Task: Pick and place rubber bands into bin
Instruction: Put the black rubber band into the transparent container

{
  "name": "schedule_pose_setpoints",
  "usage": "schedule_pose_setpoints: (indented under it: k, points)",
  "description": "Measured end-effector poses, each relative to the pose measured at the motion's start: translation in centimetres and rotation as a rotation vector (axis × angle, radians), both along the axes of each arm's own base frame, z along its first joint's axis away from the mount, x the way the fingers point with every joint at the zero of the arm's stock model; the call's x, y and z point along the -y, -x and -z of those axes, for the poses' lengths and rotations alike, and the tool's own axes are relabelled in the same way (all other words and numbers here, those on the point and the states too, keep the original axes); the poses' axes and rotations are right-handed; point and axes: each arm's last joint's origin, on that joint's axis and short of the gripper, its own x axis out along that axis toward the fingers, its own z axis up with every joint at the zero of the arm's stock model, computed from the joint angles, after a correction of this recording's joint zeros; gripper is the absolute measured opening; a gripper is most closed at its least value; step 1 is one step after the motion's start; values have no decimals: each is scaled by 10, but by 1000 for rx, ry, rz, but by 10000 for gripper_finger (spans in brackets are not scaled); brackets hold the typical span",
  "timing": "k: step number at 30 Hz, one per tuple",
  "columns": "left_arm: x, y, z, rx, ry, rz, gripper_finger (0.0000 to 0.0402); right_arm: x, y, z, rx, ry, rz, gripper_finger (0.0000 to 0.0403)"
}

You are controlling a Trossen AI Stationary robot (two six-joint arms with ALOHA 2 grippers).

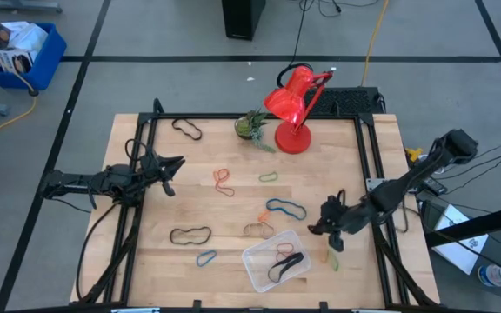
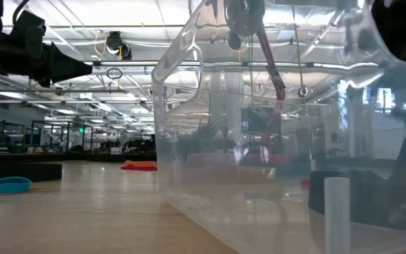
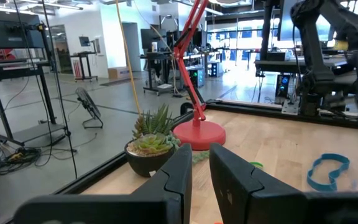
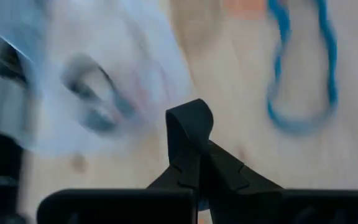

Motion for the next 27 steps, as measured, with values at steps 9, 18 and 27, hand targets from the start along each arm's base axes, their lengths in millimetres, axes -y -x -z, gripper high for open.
schedule_pose_setpoints:
  k: [9, 18, 27]
  points:
    - [0, 0, 0, 0, 0, 0, 63, 9, 4, -70, 587, -83, 13, 1]
    - [0, 0, 0, 0, 0, 0, 63, 7, -6, -129, 770, 113, -60, 1]
    - [0, 0, 0, 1, 0, 0, 63, -19, -55, -161, 337, 378, -193, 0]
